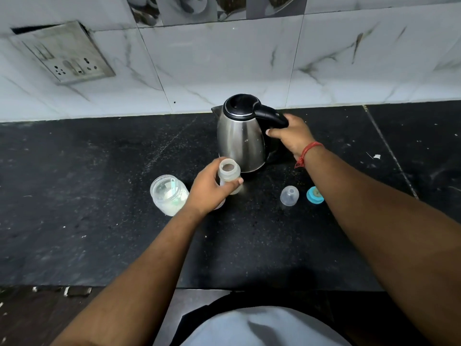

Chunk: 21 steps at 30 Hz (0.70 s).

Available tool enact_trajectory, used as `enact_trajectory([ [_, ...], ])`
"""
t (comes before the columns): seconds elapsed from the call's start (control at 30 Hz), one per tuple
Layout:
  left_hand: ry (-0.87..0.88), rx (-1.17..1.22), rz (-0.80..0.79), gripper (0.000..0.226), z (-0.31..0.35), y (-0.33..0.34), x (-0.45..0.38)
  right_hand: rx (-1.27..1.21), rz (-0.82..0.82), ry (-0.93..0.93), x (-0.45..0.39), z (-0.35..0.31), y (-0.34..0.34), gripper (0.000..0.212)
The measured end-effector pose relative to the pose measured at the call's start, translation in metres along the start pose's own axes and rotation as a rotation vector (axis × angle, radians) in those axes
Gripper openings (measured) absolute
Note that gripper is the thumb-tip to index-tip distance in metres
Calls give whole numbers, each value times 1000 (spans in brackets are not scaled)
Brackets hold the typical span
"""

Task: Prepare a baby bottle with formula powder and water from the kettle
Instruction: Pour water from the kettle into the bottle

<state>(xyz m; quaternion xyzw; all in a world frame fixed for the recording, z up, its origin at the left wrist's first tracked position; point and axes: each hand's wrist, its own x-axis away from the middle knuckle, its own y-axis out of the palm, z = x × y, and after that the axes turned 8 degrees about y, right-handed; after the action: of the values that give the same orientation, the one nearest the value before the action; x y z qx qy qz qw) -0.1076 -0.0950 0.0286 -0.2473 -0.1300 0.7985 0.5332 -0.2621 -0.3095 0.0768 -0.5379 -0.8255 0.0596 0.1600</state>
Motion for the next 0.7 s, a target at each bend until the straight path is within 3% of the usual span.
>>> enact_trajectory([
  [0.2, 21, 11, 61, 37, 3, -13, 4, -38, -70, -30, 13, 12, 1, 20],
  [0.37, 62, -54, 54, 45, 11, -22, 3, -97, 52, -17, 25, 8, 9, 22],
  [0.7, 37, -119, 222, 51, 19, -60, -8, -314, 146, -145, 55, -49, -10, 22],
])
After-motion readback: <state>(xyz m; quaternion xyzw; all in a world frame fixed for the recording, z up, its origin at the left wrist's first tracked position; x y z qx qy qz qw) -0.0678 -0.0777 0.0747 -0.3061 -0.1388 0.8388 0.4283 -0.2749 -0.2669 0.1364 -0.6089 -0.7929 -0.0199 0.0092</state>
